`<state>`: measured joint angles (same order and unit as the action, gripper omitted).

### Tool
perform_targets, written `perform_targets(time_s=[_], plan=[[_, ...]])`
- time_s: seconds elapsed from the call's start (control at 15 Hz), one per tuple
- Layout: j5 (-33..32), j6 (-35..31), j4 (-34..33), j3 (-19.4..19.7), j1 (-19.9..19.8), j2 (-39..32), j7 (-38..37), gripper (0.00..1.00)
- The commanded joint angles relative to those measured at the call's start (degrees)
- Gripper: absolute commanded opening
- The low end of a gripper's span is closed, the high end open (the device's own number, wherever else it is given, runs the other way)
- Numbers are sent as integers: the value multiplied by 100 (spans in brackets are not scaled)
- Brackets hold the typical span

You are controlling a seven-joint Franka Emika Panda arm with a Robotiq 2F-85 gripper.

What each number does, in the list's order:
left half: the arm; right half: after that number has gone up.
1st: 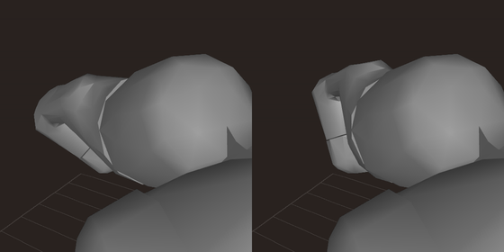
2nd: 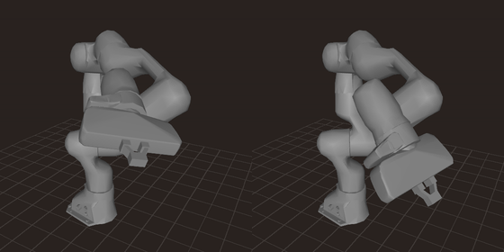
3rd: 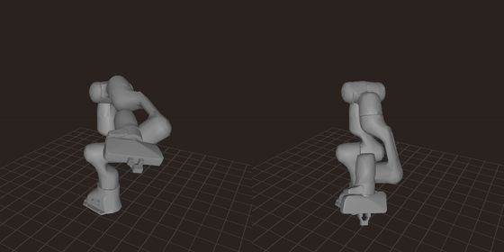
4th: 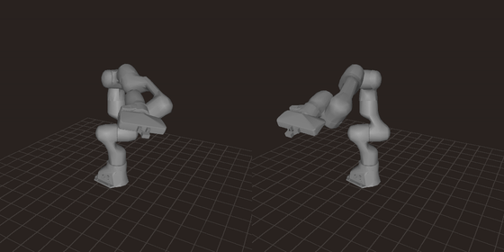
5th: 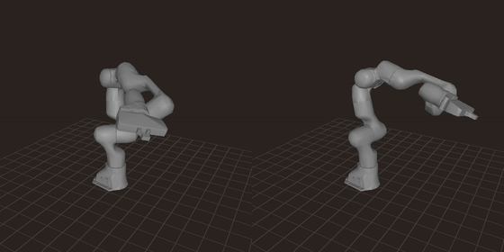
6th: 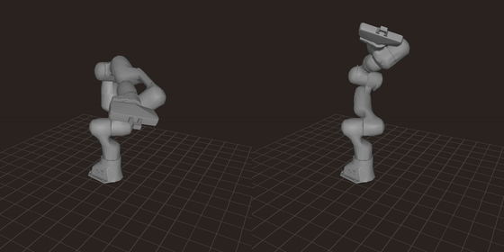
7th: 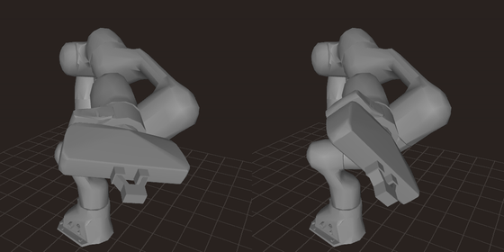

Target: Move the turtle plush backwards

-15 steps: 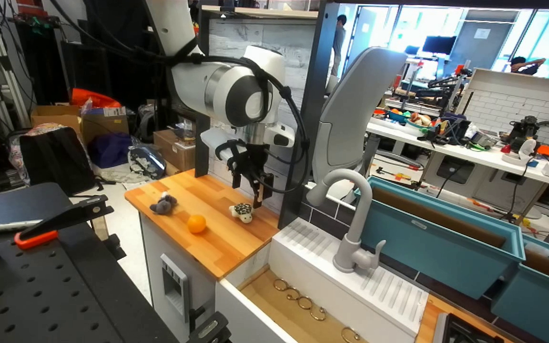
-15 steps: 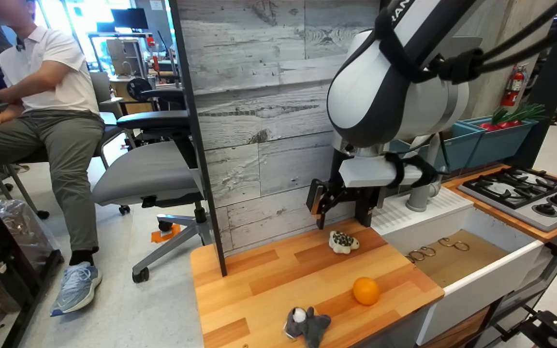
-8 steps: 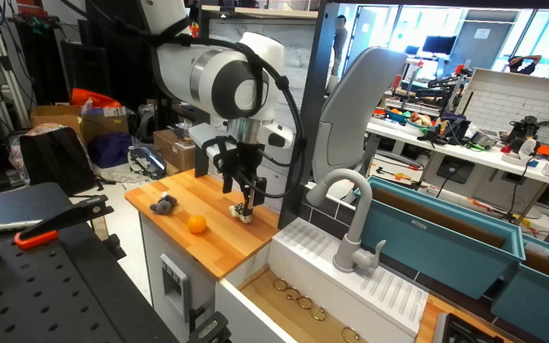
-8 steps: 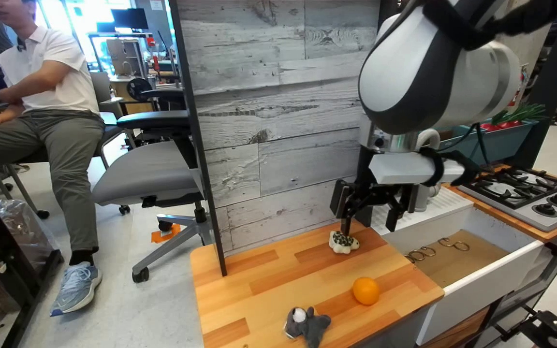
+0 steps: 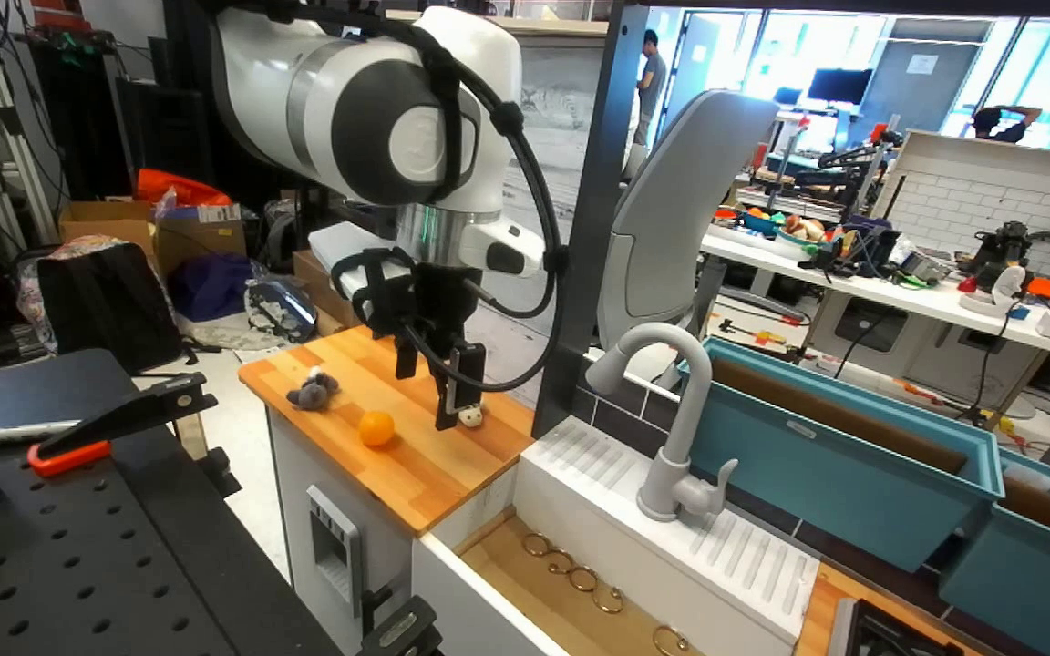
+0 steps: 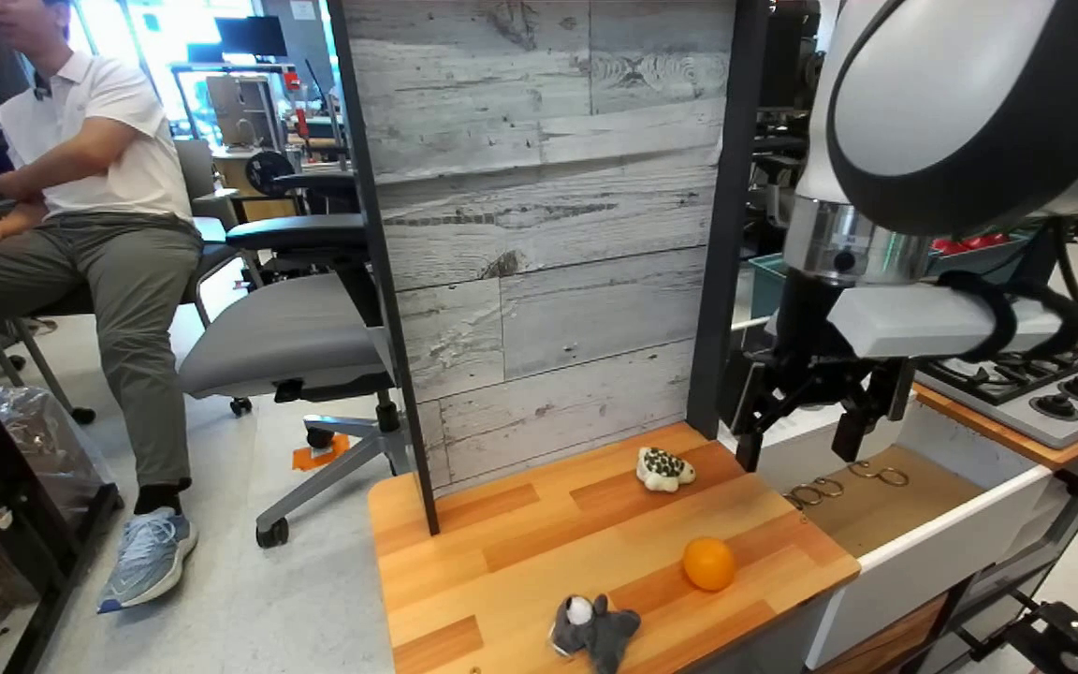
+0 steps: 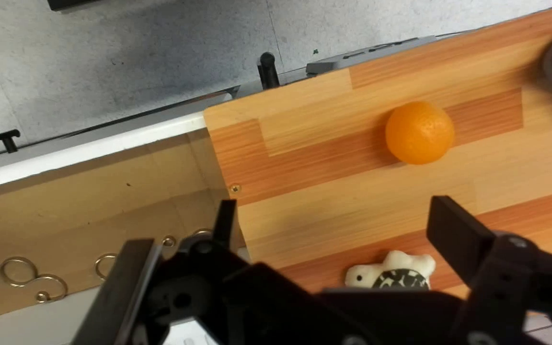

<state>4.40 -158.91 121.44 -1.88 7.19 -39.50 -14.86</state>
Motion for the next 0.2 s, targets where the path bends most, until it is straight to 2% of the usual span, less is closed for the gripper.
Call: perform_targets(time_s=[0.0, 0.13], plan=[[60, 3, 102, 68, 48, 98, 43, 100], [52, -3, 234, 102, 44, 228, 39, 100]])
